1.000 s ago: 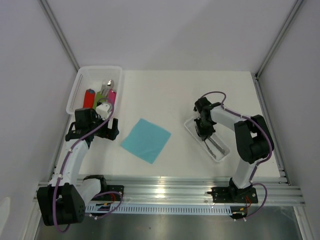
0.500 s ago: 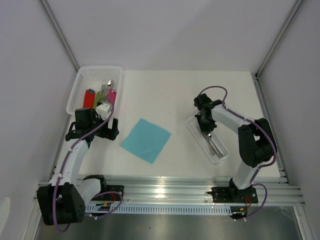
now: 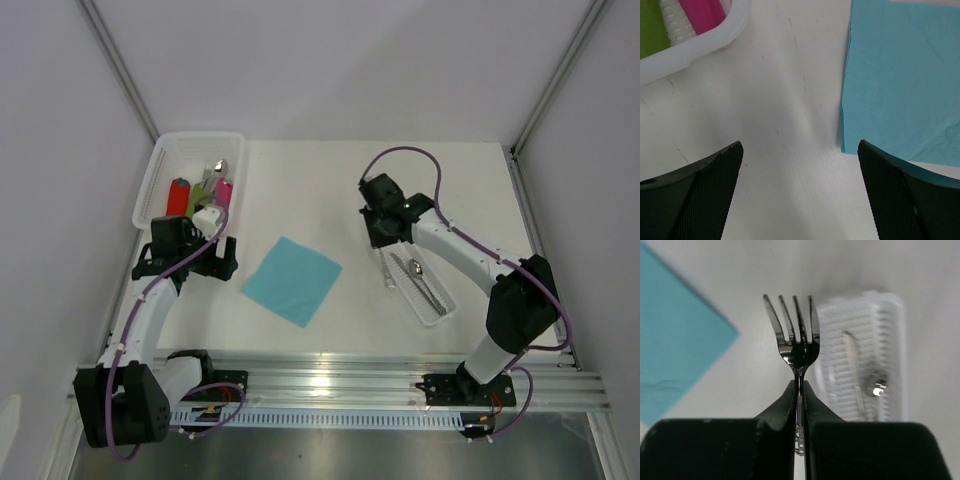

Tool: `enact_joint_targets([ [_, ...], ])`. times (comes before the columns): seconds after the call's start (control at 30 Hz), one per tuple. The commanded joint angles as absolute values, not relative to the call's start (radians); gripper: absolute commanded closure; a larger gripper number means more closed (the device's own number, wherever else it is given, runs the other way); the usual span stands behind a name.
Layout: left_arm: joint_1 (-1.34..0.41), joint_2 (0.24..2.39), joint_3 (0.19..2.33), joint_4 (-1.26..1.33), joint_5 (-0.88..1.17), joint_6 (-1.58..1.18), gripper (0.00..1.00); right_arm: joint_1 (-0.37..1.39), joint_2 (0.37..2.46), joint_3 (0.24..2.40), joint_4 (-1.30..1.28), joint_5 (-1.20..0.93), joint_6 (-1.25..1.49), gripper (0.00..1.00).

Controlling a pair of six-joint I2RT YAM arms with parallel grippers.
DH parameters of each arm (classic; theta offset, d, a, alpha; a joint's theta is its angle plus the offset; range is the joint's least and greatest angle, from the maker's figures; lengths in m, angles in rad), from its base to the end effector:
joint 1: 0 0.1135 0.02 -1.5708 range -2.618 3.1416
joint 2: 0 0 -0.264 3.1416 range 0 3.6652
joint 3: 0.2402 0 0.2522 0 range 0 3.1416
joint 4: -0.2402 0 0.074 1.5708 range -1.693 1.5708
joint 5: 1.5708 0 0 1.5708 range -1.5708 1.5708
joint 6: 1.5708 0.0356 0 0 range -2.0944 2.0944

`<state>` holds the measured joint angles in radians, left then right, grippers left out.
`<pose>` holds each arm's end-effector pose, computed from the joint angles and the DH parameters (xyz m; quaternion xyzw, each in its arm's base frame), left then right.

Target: Place the utensils on the paper napkin and roll it up

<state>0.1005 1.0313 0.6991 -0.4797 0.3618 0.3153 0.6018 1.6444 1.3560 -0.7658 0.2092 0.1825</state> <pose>0.2096 0.0085 0.2390 0.1642 0.9013 -0.0883 0.3910 0.2886 0.1893 0.2700 -0.1740 0.9460 0.0038 0.2733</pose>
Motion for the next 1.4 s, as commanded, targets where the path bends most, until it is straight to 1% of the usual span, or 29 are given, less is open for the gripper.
enact_joint_targets([
  [0.0, 0.109, 1.035, 0.695, -0.445, 0.327, 0.313, 0.01, 0.768, 1.649, 1.427, -0.597, 0.129, 0.386, 1.0],
  [0.1, 0.109, 1.029, 0.69, -0.442, 0.311, 0.308, 0.0, 0.837, 1.73, 1.478, -0.484, 0.048, 0.556, 1.0],
  [0.13, 0.109, 1.028, 0.689, -0.437, 0.304, 0.308, 0.0, 0.869, 1.805, 1.509, -0.48, 0.046, 0.59, 1.0],
  [0.17, 0.109, 1.023, 0.687, -0.437, 0.301, 0.308, 0.01, 0.883, 1.846, 1.543, -0.485, 0.049, 0.613, 1.0],
  [0.2, 0.109, 1.019, 0.681, -0.434, 0.299, 0.308, 0.01, 0.891, 1.891, 1.624, -0.515, 0.07, 0.639, 1.0],
  [0.23, 0.109, 1.017, 0.681, -0.431, 0.301, 0.308, 0.0, 0.905, 1.983, 1.669, -0.54, 0.078, 0.653, 1.0],
  [0.3, 0.109, 1.011, 0.677, -0.428, 0.302, 0.31, 0.01, 0.911, 2.064, 1.754, -0.596, 0.049, 0.673, 1.0],
  [0.33, 0.107, 1.006, 0.673, -0.426, 0.304, 0.31, 0.01, 0.916, 2.101, 1.837, -0.616, 0.043, 0.676, 1.0],
  [0.37, 0.109, 1.002, 0.673, -0.422, 0.305, 0.311, 0.01, 0.928, 2.159, 1.87, -0.624, 0.043, 0.678, 1.0],
  [0.4, 0.109, 1.002, 0.667, -0.42, 0.305, 0.313, 0.0, 0.934, 2.181, 1.92, -0.635, 0.063, 0.683, 1.0],
  [0.47, 0.109, 1.0, 0.666, -0.417, 0.31, 0.314, 0.01, 0.951, 2.229, 1.953, -0.644, 0.096, 0.683, 1.0],
  [0.7, 0.109, 1.005, 0.664, -0.417, 0.327, 0.318, 0.0, 0.962, 2.27, 1.986, -0.678, 0.15, 0.696, 1.0],
  [1.17, 0.109, 1.002, 0.658, -0.416, 0.327, 0.321, 0.0, 0.974, 2.312, 1.994, -0.733, 0.146, 0.687, 1.0],
  [1.37, 0.11, 1.003, 0.657, -0.416, 0.327, 0.322, 0.01, 0.974, 2.379, 2.077, -0.781, 0.152, 0.669, 1.0],
])
